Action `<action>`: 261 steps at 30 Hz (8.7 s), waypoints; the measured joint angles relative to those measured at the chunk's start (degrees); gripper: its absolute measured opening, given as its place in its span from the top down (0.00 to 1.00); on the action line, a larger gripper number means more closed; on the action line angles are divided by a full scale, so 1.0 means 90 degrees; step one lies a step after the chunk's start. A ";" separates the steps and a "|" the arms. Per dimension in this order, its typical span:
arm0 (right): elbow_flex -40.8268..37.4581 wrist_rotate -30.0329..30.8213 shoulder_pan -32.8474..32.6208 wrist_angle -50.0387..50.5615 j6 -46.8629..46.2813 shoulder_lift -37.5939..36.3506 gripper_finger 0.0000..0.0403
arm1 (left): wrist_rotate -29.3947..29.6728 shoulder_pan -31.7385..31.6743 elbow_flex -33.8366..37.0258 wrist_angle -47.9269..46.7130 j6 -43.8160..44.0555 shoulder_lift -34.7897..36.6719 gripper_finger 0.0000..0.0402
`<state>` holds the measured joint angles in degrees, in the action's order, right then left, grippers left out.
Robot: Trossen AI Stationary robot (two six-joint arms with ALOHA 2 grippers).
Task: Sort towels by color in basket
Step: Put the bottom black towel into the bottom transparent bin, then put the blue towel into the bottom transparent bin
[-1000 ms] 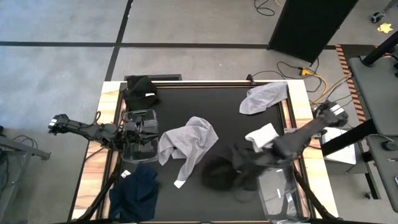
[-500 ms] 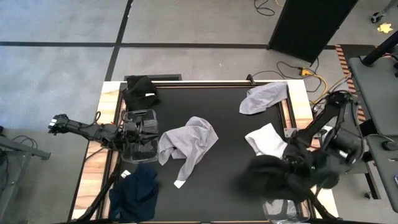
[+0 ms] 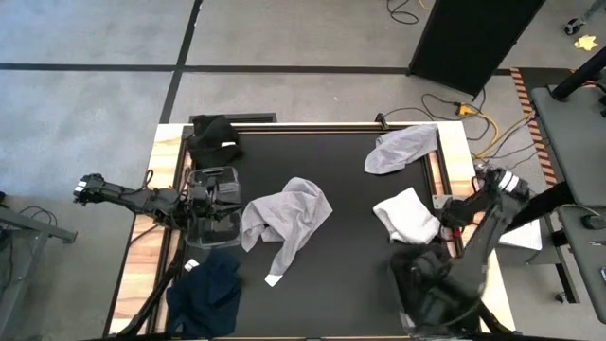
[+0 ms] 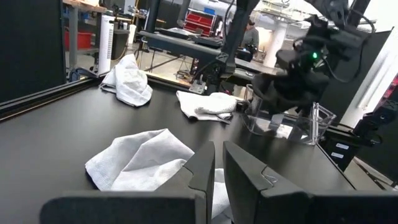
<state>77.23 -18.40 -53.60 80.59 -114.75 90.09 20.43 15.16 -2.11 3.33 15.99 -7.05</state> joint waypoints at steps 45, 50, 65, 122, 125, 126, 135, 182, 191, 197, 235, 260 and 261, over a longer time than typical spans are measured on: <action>-0.0623 0.1113 -0.0800 -0.1025 0.5494 0.0427 0.43 | 0.0000 0.0001 -0.0001 0.0001 -0.0001 0.0000 0.96; -0.0800 0.1332 -0.0534 -0.1893 0.6403 0.0854 0.44 | 0.0000 0.0000 0.0000 0.0000 -0.0002 0.0000 0.96; -0.0337 0.1756 -0.0347 -0.0347 0.6202 -0.0264 0.35 | 0.0000 0.0000 -0.0001 0.0002 -0.0002 0.0000 0.96; -0.0501 0.7546 0.0669 -0.2622 0.8853 -0.0739 0.37 | 0.0774 0.1978 -0.2743 0.0925 0.0516 -0.3633 0.96; -0.0588 0.7546 0.0767 -0.2864 0.9085 -0.0740 0.38 | 0.1579 0.2645 -0.3846 -0.0632 0.1235 -0.4643 0.96; -0.0621 0.7546 0.0798 -0.2912 0.9094 -0.0742 0.39 | 0.1696 0.2856 -0.4211 -0.1209 0.1606 -0.4979 0.96; -0.0724 0.7908 0.0900 -0.3040 0.9111 -0.0747 0.33 | 0.0715 0.4120 -0.7074 -0.6260 0.6717 -0.7694 0.96; -0.1212 0.7218 0.0889 -0.4062 0.9837 -0.0749 0.28 | -0.1400 0.3877 -0.6524 -0.4030 0.7679 -0.9862 0.98; -0.1149 0.7216 0.0891 -0.4068 0.9830 -0.0752 0.31 | -0.0318 0.2918 -0.7083 -0.3634 0.4976 -0.9873 0.98; -0.1149 0.7216 0.0891 -0.4073 0.9804 -0.0747 0.31 | -0.0146 0.1916 -0.7023 -0.1698 0.2249 -0.9867 0.98; -0.2386 0.5688 0.2124 -0.7222 1.0386 0.0559 0.28 | -0.0982 0.0550 -0.9319 -0.2595 -0.0724 -1.1773 0.37; -0.2357 0.4754 0.2455 -0.6820 1.0191 0.1082 0.94 | 0.1510 0.1503 -0.3665 0.4480 0.0028 -0.8871 0.39; -0.2271 0.4785 0.2455 -0.6514 1.0206 0.0919 0.95 | 0.1508 0.1503 -0.3627 0.4494 0.0024 -0.8871 0.39</action>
<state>56.80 24.67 -31.51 21.96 -22.90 98.37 34.00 28.69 -34.75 43.78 16.21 -86.89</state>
